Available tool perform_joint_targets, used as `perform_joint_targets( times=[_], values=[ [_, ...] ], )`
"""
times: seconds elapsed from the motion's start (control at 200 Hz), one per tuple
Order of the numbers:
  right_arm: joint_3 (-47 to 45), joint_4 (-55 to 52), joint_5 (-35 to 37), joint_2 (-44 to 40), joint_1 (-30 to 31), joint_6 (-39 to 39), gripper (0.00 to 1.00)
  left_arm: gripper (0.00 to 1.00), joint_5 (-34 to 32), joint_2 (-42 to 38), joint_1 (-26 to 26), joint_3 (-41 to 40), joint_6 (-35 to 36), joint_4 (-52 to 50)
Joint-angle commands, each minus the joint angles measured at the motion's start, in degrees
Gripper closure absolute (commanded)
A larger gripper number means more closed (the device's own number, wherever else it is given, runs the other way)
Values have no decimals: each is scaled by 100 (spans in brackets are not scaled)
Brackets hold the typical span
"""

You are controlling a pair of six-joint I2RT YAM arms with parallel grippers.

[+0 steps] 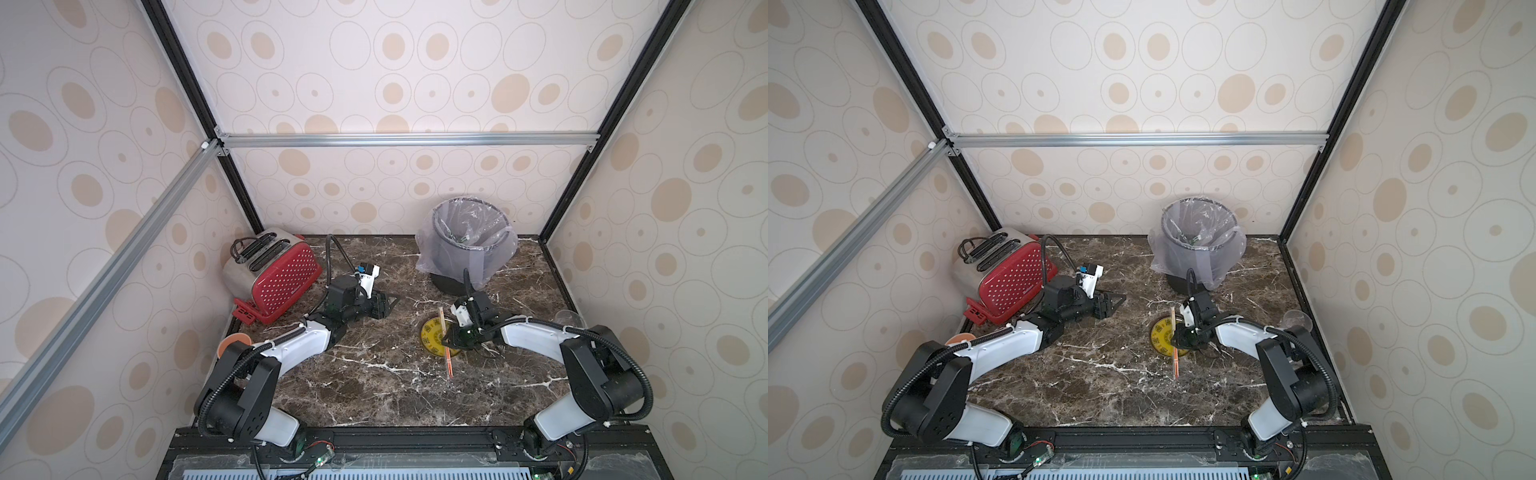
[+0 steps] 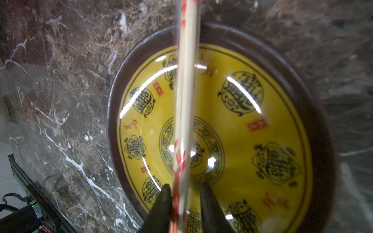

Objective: Remove the packaging of disposable chopsticks
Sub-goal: Pick up the disposable chopsticks from the plate.

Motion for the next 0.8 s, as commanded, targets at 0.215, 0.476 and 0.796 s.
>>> perform_joint_targets(
  times=[0.215,0.476,0.796],
  values=[
    [-69,169,-185,-211,43,0,100,39,108,140,-40,348,-85,50],
    [-284,1282,-956,-1399,86,-621,100,38,345,251,-54,1173,-104,-206],
    [227,2961,-1510,-1759,93,-671,100,45,1012,520,-57,3080,42,-1003]
  ],
)
